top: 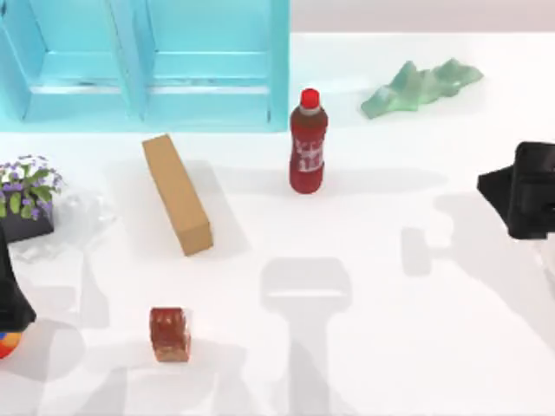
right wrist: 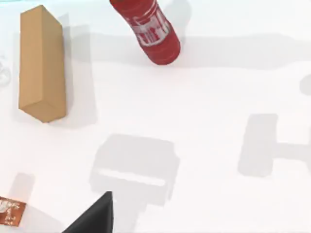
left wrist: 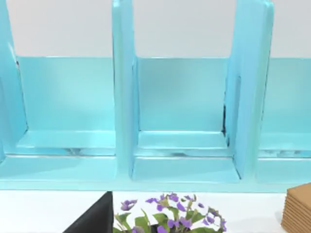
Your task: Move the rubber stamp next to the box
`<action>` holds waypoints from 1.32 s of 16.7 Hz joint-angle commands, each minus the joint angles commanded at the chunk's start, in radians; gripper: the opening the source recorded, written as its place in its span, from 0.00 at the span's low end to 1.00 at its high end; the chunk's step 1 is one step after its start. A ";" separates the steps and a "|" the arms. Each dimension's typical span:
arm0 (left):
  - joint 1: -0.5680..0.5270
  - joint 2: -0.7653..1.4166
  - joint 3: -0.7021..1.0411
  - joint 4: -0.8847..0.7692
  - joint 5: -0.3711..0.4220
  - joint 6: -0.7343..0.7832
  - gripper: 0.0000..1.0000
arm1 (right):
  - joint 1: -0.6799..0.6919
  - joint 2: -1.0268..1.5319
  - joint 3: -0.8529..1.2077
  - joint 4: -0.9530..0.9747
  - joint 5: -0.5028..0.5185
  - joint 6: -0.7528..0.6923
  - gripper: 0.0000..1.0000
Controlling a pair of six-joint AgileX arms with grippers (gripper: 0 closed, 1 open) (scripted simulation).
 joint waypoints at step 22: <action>0.000 0.000 0.000 0.000 0.000 0.000 1.00 | 0.647 1.794 2.056 -1.134 0.168 0.709 1.00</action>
